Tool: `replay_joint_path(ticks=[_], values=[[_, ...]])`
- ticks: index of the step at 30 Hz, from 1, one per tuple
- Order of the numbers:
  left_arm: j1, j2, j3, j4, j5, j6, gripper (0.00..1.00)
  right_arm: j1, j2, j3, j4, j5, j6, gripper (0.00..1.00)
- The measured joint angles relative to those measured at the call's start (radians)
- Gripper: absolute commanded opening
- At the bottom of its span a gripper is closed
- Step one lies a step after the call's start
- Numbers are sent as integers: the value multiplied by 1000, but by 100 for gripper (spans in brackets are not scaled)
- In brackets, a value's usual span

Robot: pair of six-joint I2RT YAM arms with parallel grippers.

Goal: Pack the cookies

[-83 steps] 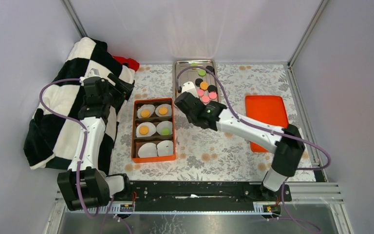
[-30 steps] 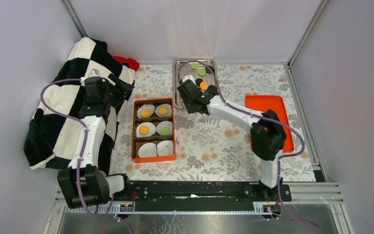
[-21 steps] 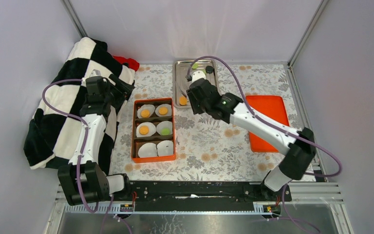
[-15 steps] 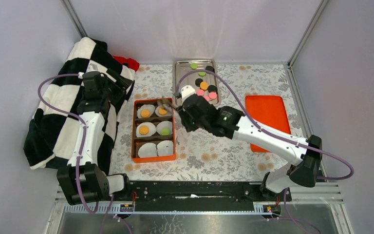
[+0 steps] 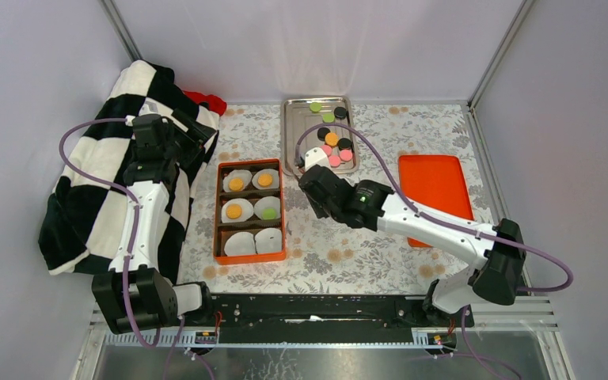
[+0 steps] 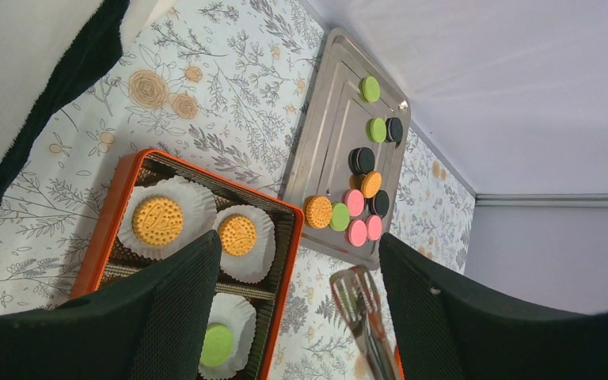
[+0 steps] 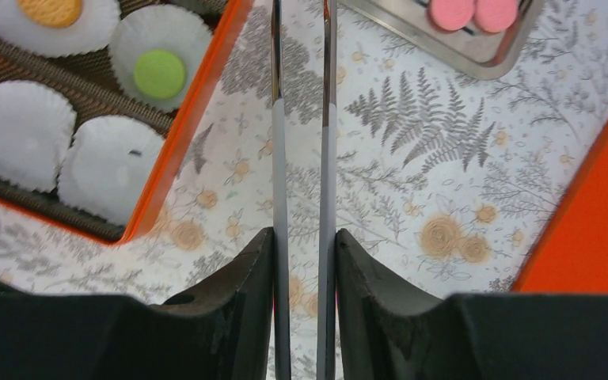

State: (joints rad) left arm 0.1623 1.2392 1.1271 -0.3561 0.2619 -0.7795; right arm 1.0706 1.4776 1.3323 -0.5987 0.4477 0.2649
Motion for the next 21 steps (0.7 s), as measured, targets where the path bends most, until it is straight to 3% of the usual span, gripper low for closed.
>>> replay_joint_path(ticks=[12, 21], values=[[0, 0, -2, -2, 0, 1, 78, -119, 203, 27, 40, 41, -7, 3], [0, 0, -6, -3, 0, 1, 78, -170, 224, 26, 96, 24, -6, 8]])
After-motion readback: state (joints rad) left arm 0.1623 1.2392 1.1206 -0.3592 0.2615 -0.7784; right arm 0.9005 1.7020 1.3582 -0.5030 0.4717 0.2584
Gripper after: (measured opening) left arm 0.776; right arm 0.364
